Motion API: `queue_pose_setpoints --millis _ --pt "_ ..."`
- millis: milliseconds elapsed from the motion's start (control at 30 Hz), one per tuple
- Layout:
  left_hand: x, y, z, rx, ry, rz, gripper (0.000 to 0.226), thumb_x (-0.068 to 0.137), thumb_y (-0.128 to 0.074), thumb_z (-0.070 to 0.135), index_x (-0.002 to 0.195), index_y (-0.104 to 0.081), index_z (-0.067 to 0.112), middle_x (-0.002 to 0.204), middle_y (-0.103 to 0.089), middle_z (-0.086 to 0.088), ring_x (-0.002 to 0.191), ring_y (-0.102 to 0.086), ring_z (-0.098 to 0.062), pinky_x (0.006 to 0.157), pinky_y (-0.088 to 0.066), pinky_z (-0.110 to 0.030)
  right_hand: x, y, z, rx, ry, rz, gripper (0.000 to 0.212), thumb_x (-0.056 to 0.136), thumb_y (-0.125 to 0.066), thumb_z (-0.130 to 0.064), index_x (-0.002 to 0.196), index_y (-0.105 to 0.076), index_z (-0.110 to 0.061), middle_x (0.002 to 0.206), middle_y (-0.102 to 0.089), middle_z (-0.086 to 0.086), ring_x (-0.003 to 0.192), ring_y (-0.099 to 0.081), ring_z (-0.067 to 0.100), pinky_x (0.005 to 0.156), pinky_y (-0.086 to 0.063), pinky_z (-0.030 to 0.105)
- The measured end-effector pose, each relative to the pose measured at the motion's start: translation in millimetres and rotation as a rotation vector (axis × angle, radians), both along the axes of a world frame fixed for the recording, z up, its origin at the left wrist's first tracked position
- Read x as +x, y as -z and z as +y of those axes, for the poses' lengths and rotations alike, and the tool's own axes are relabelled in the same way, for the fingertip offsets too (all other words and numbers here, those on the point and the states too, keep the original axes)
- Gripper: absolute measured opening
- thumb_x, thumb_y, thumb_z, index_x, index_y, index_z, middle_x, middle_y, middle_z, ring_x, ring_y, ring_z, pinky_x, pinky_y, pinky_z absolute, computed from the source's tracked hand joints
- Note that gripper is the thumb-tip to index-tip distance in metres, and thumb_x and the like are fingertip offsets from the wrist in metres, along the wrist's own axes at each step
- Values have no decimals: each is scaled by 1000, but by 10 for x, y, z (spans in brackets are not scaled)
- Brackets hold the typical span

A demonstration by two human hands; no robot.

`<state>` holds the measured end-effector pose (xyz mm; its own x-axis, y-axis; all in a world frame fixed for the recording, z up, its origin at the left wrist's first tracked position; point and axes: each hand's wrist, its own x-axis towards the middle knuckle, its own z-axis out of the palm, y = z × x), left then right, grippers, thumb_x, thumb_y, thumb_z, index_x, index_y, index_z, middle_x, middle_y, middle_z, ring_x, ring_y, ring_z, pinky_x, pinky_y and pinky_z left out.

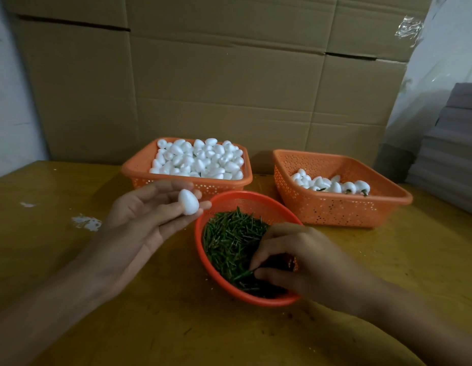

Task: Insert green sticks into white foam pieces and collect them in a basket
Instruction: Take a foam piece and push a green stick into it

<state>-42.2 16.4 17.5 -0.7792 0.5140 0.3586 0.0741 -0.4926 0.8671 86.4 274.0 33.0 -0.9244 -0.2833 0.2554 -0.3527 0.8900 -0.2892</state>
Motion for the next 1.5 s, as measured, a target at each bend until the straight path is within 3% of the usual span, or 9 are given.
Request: queue_pose_setpoints --millis 167,367,600,867,1200,1500 --pt "81 26 5 -66 -2 118 34 81 -86 22 111 -77 9 125 -72 -23 116 -71 -41 95 -60 -35 64 32 -82 49 9 247 20 100 -62 -39 108 -78 -31 106 -62 -13 100 -57 7 83 -49 27" --pt "139 49 51 -131 -15 157 24 84 -81 13 108 -77 11 123 -73 -19 110 -74 -41 88 -61 -31 50 87 -94 -47 25 358 17 102 -64 -33 107 -78 -25 105 -64 -10 98 -63 13 80 -54 36" --pt "135 59 56 -177 -37 159 25 77 -79 22 102 -80 17 124 -74 -15 111 -74 -37 85 -61 -26 44 110 -119 -126 46 356 17 102 -64 -34 107 -77 -25 104 -65 -13 95 -64 3 76 -54 26" --pt "111 87 37 -168 -10 156 20 84 -71 4 99 -78 15 125 -73 -17 114 -73 -36 86 -60 -27 36 127 -112 -144 47 356 11 102 -67 -31 107 -76 -26 102 -65 -13 94 -65 4 74 -55 30" --pt "141 69 39 -234 -50 223 23 78 -86 16 100 -80 18 121 -75 -13 111 -74 -34 84 -61 -27 44 125 -100 -150 72 340 11 101 -69 -31 108 -76 -26 99 -63 -16 92 -64 3 75 -53 29" --pt "152 76 38 -271 -84 273 32 74 -85 28 105 -81 21 118 -77 -9 110 -75 -30 84 -61 -26 41 128 -104 -154 86 333 10 100 -69 -30 107 -75 -25 97 -63 -15 91 -63 6 73 -53 31"
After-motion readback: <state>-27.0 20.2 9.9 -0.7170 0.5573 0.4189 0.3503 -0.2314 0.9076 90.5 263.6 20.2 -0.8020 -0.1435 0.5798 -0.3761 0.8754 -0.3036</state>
